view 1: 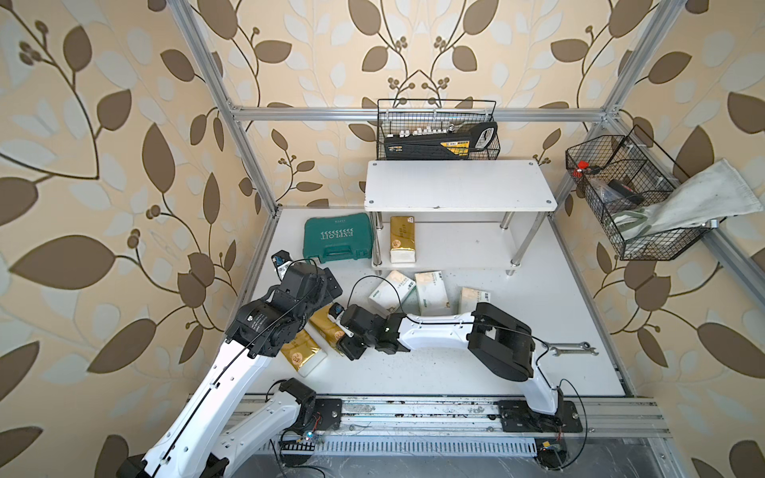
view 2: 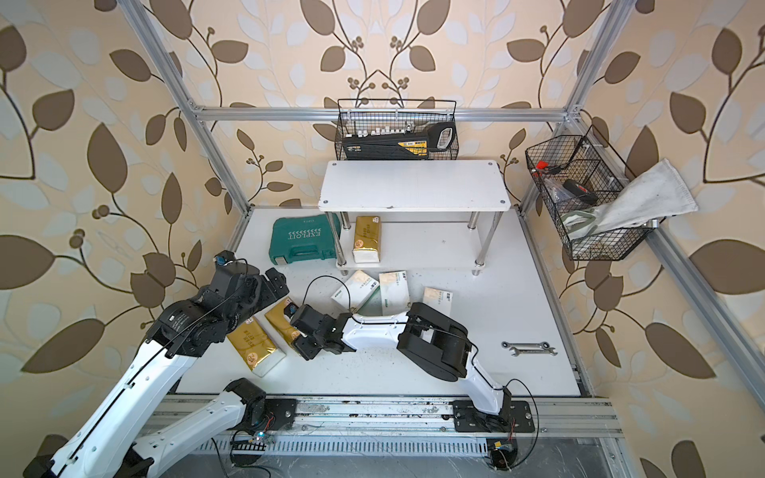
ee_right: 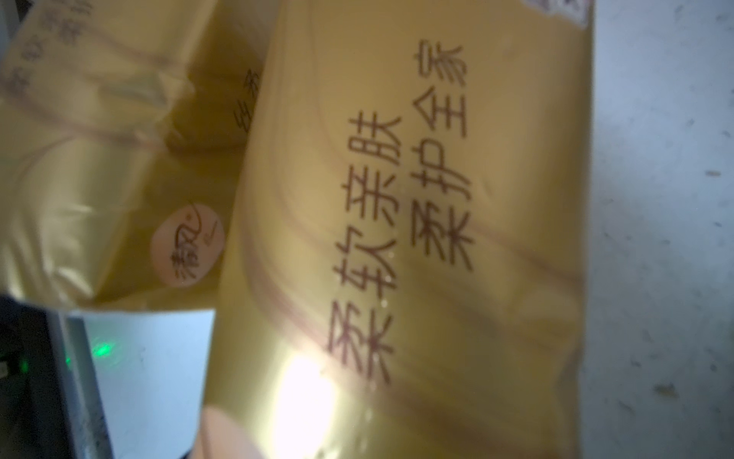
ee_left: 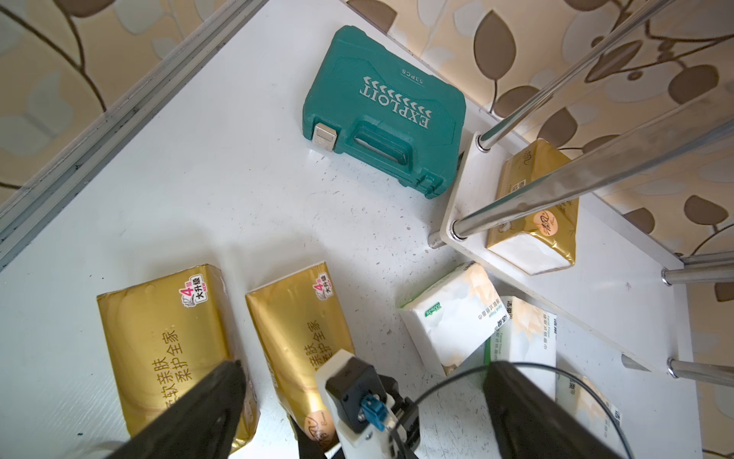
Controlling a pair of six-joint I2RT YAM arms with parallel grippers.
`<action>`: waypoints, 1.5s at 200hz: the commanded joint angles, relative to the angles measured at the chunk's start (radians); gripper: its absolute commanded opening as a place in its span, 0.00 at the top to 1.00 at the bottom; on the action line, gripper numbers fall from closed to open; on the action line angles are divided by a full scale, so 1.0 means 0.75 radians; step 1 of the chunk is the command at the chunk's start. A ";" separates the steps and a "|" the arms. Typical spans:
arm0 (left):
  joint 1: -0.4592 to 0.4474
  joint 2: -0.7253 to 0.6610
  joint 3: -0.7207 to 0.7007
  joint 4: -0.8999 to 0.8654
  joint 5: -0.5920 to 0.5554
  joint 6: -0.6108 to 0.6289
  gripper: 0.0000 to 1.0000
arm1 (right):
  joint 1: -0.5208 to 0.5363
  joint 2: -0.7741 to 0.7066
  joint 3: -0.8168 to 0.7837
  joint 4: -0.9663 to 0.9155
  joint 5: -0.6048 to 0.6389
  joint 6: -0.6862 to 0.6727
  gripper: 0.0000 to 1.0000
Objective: Place the tissue boxes on the shelf by color
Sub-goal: Pick up the box of tissues from the center of the board, then place a box of tissues on the shelf.
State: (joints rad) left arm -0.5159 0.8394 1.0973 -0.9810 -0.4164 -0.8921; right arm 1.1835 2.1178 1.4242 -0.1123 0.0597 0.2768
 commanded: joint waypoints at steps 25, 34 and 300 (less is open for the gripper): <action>0.007 -0.004 0.007 0.031 0.028 0.016 0.01 | 0.008 -0.334 -0.214 0.072 0.066 0.109 0.45; 0.008 -0.003 0.011 0.032 0.033 0.020 0.01 | 0.008 -0.395 -0.251 0.059 0.093 0.132 0.45; -0.230 0.308 -0.073 0.457 0.399 0.118 0.01 | -0.787 -0.579 -0.398 -0.082 0.477 0.248 0.41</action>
State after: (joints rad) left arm -0.6823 1.0737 1.0073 -0.6575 -0.1020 -0.8085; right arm 0.6083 1.6463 1.0725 -0.2550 0.4335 0.5259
